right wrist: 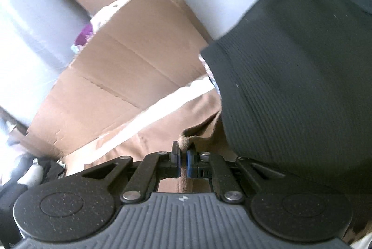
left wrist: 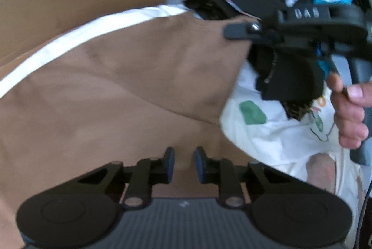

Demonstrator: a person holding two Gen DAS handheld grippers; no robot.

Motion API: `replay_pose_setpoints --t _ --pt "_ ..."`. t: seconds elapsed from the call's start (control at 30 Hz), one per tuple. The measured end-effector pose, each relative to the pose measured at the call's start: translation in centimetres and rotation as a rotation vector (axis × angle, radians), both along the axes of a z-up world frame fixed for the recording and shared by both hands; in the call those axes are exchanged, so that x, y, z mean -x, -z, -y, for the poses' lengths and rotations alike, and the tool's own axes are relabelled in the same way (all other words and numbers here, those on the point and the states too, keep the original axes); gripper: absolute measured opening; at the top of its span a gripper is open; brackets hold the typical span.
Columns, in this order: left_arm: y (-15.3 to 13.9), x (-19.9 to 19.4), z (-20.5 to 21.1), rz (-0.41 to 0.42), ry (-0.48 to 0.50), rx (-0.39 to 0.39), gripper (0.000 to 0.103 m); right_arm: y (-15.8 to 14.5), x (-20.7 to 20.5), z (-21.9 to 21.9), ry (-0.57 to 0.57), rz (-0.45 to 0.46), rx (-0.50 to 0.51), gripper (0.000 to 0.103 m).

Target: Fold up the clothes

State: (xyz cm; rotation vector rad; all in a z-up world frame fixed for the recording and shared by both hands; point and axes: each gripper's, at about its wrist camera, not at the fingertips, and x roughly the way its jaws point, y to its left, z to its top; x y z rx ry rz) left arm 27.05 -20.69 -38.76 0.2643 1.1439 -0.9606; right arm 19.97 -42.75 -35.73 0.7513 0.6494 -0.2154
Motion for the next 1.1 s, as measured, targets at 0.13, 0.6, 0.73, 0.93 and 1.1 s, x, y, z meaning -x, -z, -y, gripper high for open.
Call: replay_pose_setpoints --t 0.13,0.6,0.73,0.93,1.1 --pt "0.8 0.5 1.8 -0.005 0.048 0.015 0.016 -0.5 -1.1 1.1 -0.049 0.013 0.015 0.003" --pt "2.1 0.4 2.4 -0.019 0.019 0.078 0.000 -2.3 2.2 0.4 -0.189 0.041 0.039 0.003" --pt "2.3 0.4 2.0 -0.027 -0.010 0.094 0.000 -2.8 2.2 -0.4 -0.232 0.046 0.055 0.003" --pt "2.8 0.2 2.2 -0.052 -0.061 0.115 0.000 -2.8 2.4 -1.6 -0.282 0.051 0.062 0.003" --pt "3.5 0.3 2.1 -0.056 -0.102 0.125 0.001 -3.0 2.5 -2.9 -0.337 0.049 0.052 0.003"
